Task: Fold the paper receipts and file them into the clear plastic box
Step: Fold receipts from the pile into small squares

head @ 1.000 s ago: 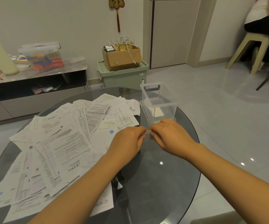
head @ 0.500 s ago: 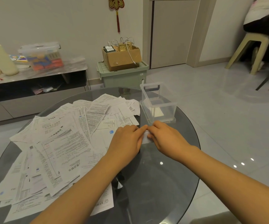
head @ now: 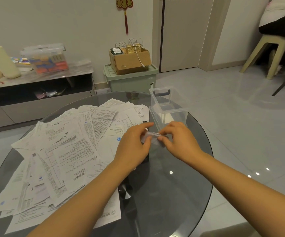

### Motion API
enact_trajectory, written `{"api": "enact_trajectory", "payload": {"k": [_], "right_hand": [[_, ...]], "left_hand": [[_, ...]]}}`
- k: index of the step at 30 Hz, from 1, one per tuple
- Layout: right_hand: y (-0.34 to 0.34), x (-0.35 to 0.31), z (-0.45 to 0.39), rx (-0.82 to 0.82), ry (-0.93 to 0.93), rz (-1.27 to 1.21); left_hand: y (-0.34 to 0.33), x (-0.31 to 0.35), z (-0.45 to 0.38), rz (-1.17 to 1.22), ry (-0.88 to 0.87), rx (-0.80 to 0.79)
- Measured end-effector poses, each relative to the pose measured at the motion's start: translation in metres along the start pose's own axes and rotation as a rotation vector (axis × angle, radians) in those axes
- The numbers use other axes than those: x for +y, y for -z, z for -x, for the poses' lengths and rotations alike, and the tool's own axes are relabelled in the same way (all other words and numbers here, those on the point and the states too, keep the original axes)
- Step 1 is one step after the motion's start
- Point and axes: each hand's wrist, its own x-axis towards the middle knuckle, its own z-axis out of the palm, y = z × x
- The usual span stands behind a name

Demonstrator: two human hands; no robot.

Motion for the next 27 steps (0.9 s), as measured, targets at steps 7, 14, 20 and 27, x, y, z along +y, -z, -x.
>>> {"api": "enact_trajectory", "payload": {"k": [7, 14, 20, 27], "right_hand": [[-0.006, -0.003, 0.005, -0.103, -0.147, -0.290], [-0.010, -0.002, 0.007, -0.116, -0.131, -0.254], [-0.012, -0.003, 0.011, -0.077, -0.123, -0.241], [-0.014, -0.004, 0.009, -0.063, -0.179, -0.291]], "left_hand": [[-0.001, 0.006, -0.002, 0.220, 0.149, 0.005], [-0.005, 0.006, 0.000, 0.081, 0.148, -0.105], [-0.009, 0.007, 0.004, 0.038, 0.102, -0.108], [-0.009, 0.012, 0.005, 0.035, 0.150, -0.087]]}}
